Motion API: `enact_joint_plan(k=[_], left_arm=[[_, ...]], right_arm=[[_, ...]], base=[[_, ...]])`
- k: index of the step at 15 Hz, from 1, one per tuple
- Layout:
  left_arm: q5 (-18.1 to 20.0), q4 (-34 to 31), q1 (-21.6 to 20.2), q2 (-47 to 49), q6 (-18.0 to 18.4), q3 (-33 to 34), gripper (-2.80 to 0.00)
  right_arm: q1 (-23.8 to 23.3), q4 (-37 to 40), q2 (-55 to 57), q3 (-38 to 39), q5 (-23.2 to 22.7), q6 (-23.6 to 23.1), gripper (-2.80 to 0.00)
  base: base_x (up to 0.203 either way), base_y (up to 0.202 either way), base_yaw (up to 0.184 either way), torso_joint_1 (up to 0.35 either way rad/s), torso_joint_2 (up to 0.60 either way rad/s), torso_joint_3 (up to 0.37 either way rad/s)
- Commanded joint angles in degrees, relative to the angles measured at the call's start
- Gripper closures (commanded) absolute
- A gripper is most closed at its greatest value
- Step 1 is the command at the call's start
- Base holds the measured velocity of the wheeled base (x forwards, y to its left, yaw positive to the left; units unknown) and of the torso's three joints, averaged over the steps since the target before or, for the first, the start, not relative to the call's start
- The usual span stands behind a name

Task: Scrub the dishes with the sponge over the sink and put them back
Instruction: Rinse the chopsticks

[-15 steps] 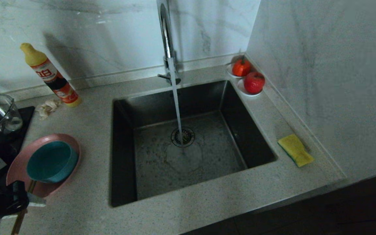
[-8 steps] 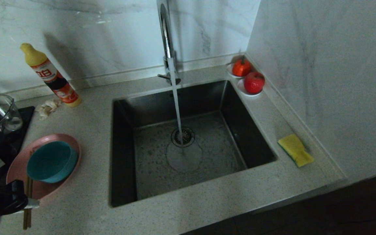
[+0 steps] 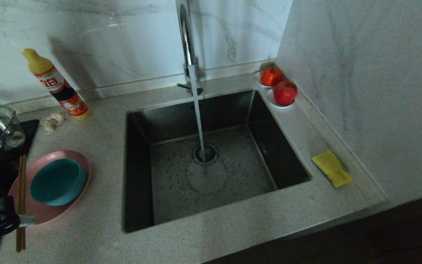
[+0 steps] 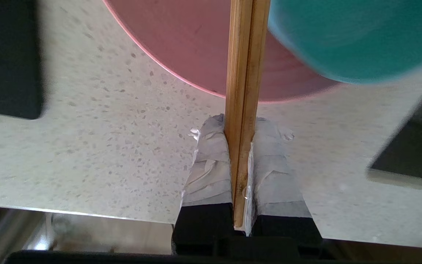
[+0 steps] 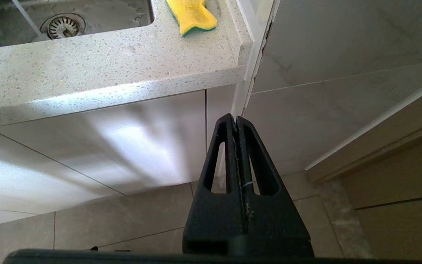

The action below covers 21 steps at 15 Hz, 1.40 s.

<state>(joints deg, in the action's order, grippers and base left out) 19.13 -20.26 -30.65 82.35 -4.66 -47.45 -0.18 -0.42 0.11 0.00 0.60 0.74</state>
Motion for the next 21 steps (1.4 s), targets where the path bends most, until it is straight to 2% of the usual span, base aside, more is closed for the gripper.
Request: enact_joint_plan(k=[1, 4, 5, 8, 11, 12, 15, 18, 21], left_arm=[[-0.1, -0.6, -0.1, -7.3, -0.1, -0.3, 0.0], [0.6, -0.8, -0.2, -14.3, 0.0, -1.3, 0.0], [2.2, -0.4, -0.2, -16.2, 0.0, -2.0, 0.0], [8.7, -0.6, 0.0, -17.7, -0.8, -8.6, 0.0], [19.7, -0.9, 0.2, -15.0, -3.0, -18.6, 0.0], [22.3, -0.9, 0.9, -12.5, -3.6, -22.3, 0.0], [24.2, -0.6, 6.5, -3.4, -4.1, -31.3, 0.0], [24.5, -0.3, 17.0, 4.4, -3.8, -37.6, 0.0], [23.4, -0.3, 27.9, 7.3, -3.5, -39.4, 0.0]], right_arm=[[0.0, 0.0, 0.0, 0.0, 0.0, 0.0, 0.0], [0.0, 0.0, 0.0, 0.0, 0.0, 0.0, 0.0], [0.0, 0.0, 0.0, 0.0, 0.0, 0.0, 0.0], [0.0, 0.0, 0.0, 0.0, 0.0, 0.0, 0.0], [0.0, 0.0, 0.0, 0.0, 0.0, 0.0, 0.0], [0.0, 0.0, 0.0, 0.0, 0.0, 0.0, 0.0], [0.0, 0.0, 0.0, 0.0, -0.1, 0.0, 0.0], [0.0, 0.0, 0.0, 0.0, 0.0, 0.0, 0.0], [0.0, 0.0, 0.0, 0.0, 0.0, 0.0, 0.0]], base=[[0.0, 0.0, 0.0, 0.0, 0.0, 0.0], [0.0, 0.0, 0.0, 0.0, 0.0, 0.0], [0.0, 0.0, 0.0, 0.0, 0.0, 0.0], [0.0, 0.0, 0.0, 0.0, 0.0, 0.0], [0.0, 0.0, 0.0, 0.0, 0.0, 0.0], [0.0, 0.0, 0.0, 0.0, 0.0, 0.0], [0.0, 0.0, 0.0, 0.0, 0.0, 0.0], [0.0, 0.0, 0.0, 0.0, 0.0, 0.0], [0.0, 0.0, 0.0, 0.0, 0.0, 0.0]])
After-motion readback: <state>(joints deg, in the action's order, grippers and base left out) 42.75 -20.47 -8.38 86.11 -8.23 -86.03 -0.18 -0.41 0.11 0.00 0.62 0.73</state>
